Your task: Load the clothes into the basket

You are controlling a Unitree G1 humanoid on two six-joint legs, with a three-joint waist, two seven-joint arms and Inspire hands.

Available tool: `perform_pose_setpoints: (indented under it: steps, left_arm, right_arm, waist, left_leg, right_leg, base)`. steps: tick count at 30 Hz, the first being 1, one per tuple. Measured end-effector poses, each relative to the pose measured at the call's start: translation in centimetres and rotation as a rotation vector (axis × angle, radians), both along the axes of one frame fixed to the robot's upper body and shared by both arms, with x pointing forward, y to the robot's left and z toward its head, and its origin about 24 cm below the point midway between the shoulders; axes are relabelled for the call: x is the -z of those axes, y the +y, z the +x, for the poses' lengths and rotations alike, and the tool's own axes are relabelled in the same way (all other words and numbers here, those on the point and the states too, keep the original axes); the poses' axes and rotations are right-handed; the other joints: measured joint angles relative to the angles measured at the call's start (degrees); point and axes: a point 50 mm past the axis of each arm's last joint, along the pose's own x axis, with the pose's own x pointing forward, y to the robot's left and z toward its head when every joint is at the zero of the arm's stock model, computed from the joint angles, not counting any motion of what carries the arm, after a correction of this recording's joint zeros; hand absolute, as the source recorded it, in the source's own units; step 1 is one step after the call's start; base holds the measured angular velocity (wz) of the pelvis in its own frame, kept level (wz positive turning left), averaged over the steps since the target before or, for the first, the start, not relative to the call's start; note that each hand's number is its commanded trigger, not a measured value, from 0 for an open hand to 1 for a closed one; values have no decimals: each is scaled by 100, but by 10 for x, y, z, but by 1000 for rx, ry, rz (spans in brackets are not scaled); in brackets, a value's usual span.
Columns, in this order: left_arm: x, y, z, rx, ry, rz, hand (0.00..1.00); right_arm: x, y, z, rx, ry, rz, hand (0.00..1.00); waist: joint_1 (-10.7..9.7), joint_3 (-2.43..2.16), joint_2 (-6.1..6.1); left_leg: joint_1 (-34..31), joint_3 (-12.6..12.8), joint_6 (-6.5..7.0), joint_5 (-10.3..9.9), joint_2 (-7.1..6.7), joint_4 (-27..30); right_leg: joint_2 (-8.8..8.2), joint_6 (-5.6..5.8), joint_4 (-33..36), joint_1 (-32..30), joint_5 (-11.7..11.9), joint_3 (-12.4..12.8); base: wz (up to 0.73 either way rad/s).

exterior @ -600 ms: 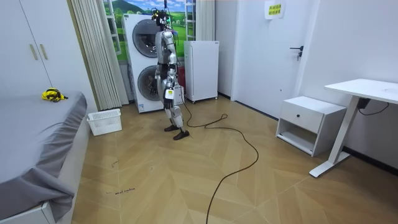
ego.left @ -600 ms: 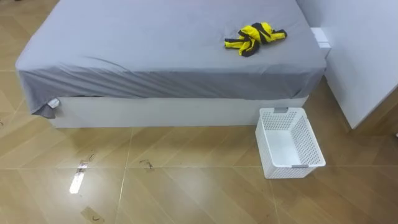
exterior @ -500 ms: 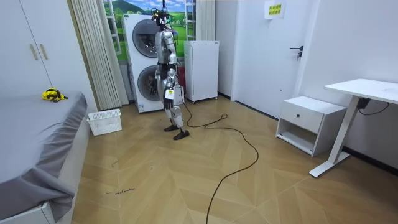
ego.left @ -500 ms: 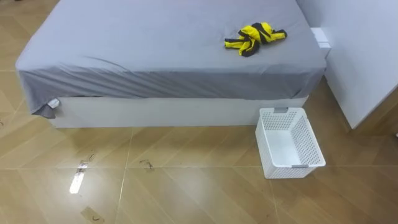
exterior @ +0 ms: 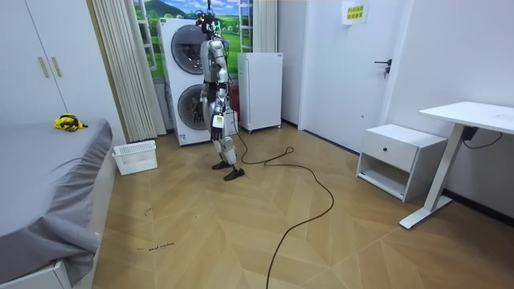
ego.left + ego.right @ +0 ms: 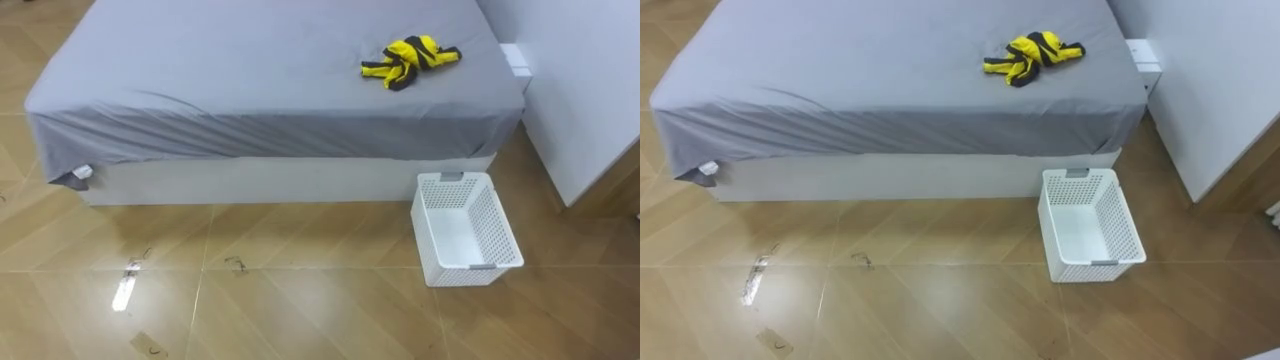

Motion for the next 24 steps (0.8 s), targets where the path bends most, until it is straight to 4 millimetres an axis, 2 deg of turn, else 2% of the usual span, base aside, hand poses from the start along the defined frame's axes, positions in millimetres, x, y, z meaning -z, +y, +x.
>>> perform_pose_setpoints:
  steps: [9, 10, 14, 16, 17, 19, 20, 21, 22, 23, 24]
  left_arm:
    - [1, 1, -5, -25, 13, 0, 0]
    - [1, 1, -5, -24, 13, 0, 0]
    - [1, 2, -6, -47, 9, -7, 0]
    - [0, 3, -7, -93, 2, -13, 0]
    - [0, 4, -7, -103, -2, -14, 0]
    - [0, 6, -7, -139, -12, -17, 0]
    - [-1, 7, -7, -152, -17, -19, 0]
    - [-1, 8, -8, -180, -28, -21, 0]
    - [-1, 9, -8, -189, -34, -21, 0]
    - [-1, 9, -9, -193, -35, -21, 0]
    - [-1, 9, -11, -195, -33, -16, 0]
  right_arm:
    - [0, 0, 0, 2, 1, 2, 0]
    - [0, 0, 0, 1, 0, 2, 0]
    - [0, 1, 1, 3, -1, 7, 0]
    - [0, 1, 2, 5, -4, 5, 0]
    - [0, 1, 2, 5, -4, 5, 0]
    - [0, 1, 1, 3, -2, 5, 0]
    - [0, 1, 1, 3, -2, 5, 0]
    - [0, 0, 0, 7, 2, 4, 0]
    - [0, -1, -2, 21, 7, 5, 0]
    - [0, -2, -2, 30, 5, 5, 0]
    - [0, -2, -2, 36, 3, 5, 0]
  waist:
    - [-10, 10, -5]
    - [-5, 18, -20]
    - [13, 4, -22]
    - [76, 1, -14]
    - [91, 5, -9]
    - [115, 3, -15]
    - [117, 9, -12]
    - [117, 30, -33]
    - [107, 21, -26]
    - [99, 18, -48]
    - [102, 5, -81]
  left_leg:
    - [23, 0, 0, 0, 2, 18]
    - [3, 8, 0, 0, 6, 22]
    - [-108, 8, -8, -59, 30, 276]
    - [-389, 3, -30, -206, 104, 863]
    - [-458, 4, -47, -239, 128, 1034]
    - [-808, 10, -46, -248, 218, 1802]
    - [-938, 3, -38, -242, 246, 2063]
    - [-1277, -16, 22, -283, 319, 2620]
    - [-1535, -19, 133, -361, 255, 2663]
    - [-1691, -21, 131, -358, 195, 2571]
    - [-2001, 19, 102, -300, 35, 2229]
  right_leg:
    - [-1, -3, 10, 22, -10, -10]
    - [0, -8, 24, -6, -22, -9]
    - [-7, -40, 160, -85, -139, -10]
    - [-3, -94, 388, -201, -258, -6]
    - [0, -117, 429, -215, -289, -6]
    - [-8, -193, 480, -183, -348, 42]
    - [8, -214, 497, -168, -371, 72]
    - [40, -275, 523, -83, -432, 147]
    - [27, -317, 553, -30, -532, 194]
    - [-4, -342, 587, -16, -599, 204]
    - [-78, -326, 636, 8, -702, 244]
  base:
    - [0]
    - [0]
    - [-1]
    - [-7]
    - [-6]
    - [0]
    - [9]
    - [20]
    - [24]
    - [16]
    - [-8]
